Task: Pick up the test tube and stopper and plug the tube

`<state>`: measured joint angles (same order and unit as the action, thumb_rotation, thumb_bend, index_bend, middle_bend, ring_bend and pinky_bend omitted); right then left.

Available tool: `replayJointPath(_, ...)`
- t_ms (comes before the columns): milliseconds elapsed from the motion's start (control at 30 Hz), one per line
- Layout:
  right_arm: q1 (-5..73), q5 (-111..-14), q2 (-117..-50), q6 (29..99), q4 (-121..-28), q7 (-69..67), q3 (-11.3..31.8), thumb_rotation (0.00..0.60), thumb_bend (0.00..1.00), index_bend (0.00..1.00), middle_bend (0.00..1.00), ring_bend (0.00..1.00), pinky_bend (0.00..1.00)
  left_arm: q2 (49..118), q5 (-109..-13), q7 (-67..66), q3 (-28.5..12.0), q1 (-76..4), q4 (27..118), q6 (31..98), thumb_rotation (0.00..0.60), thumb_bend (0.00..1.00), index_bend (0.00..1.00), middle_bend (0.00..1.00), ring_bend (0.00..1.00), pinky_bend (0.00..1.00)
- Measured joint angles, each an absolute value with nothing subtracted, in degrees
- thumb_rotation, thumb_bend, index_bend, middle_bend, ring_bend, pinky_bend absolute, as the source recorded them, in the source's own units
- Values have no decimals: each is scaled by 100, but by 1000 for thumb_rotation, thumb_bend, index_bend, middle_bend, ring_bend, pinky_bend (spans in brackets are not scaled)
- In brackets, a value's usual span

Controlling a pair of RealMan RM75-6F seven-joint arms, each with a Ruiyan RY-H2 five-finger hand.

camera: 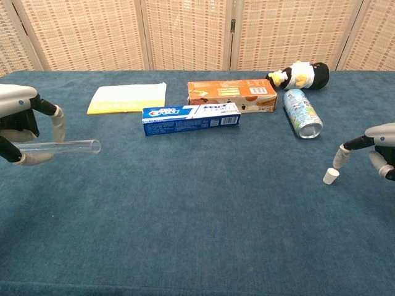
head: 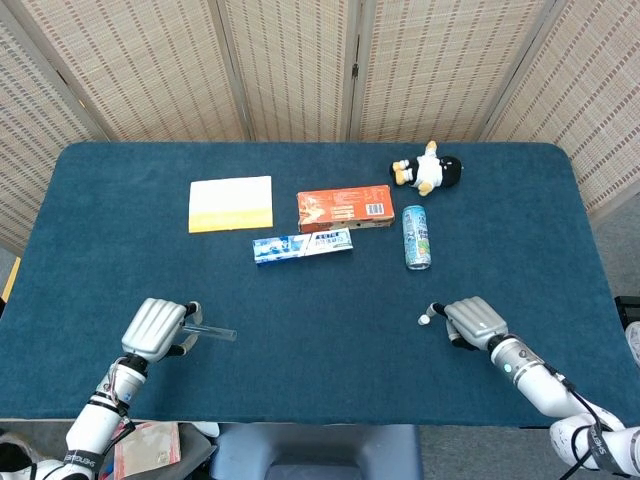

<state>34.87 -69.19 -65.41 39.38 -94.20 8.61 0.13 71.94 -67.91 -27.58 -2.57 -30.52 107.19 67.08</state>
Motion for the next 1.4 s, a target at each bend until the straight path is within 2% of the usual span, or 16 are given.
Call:
replayJointPath(233,3434,-6967,-6411,4140,-9580,861,-6,600,989,242,1000,1000,1000,7191,-6838,-2712,-270,-3022,10701,6715,600,330,590,1000,1000,1000)
replayJointPath(333,3374,-7041,-6304,4355,-9705,864,10,600,855,242,982,1000,1000,7178,-6855,-2701,-277,-3009,10702,6720,600,330,590,1000,1000,1000)
replayJointPath(400,3312,-7106,-6201,4572,-9821,870,34,600,668,242,908,954,999,7171,-6855,-2697,-287,-3003,10702,6725,600,330,590,1000,1000,1000)
replayJointPath(433,3282,-7137,-6157,4678,-9870,871,48,600,620,242,883,927,993,7166,-6852,-2695,-296,-3001,10704,6726,600,330,590,1000,1000,1000)
replayJointPath(467,3237,-7181,-6104,4830,-9934,872,70,600,511,242,811,839,938,7163,-6849,-2695,-298,-2998,10708,6726,600,330,590,1000,1000,1000)
replayJointPath(533,3159,-7258,-6037,5081,-10029,867,108,600,367,242,647,646,708,7166,-6847,-2702,-299,-2995,10714,6721,600,330,590,1000,1000,1000)
replayJointPath(600,3057,-7374,-5969,5398,-10136,849,156,600,288,242,465,450,504,7172,-6845,-2722,-294,-2995,10718,6711,600,330,591,1000,1000,1000)
replayJointPath(633,3011,-7435,-5941,5534,-10181,836,178,600,270,242,402,384,453,7177,-6843,-2737,-290,-2993,10726,6707,600,330,591,1000,1000,1000)
replayJointPath(667,2951,-7527,-5908,5711,-10236,812,207,600,245,242,300,277,369,7181,-6840,-2747,-290,-2992,10732,6707,600,330,591,1000,1000,1000)
replayJointPath(767,2817,-7795,-5853,6061,-10325,717,266,600,194,222,118,77,158,7185,-6837,-2776,-293,-2985,10758,6718,600,330,592,1000,1000,1000)
replayJointPath(800,2787,-7874,-5846,6126,-10333,688,276,600,180,205,68,31,84,7183,-6837,-2786,-294,-2984,10767,6720,600,330,592,1000,1000,1000)
replayJointPath(867,2738,-8037,-5854,6248,-10313,643,295,600,168,186,8,0,6,7181,-6839,-2807,-295,-2981,10787,6726,600,330,592,1000,1000,1000)
replayJointPath(1000,2702,-8271,-5994,6391,-10123,637,307,600,181,190,0,0,0,7174,-6827,-2843,-288,-2976,10822,6716,600,330,593,1000,1000,1000)
replayJointPath(1200,2760,-8379,-6306,6273,-9746,781,280,600,218,303,4,0,0,7171,-6809,-2872,-276,-2960,10843,6712,600,330,594,1000,1000,1000)
replayJointPath(1400,2877,-8332,-6692,6034,-9376,978,260,600,251,359,24,0,0,7175,-6805,-2866,-260,-2947,10835,6694,600,330,596,1000,1000,1000)
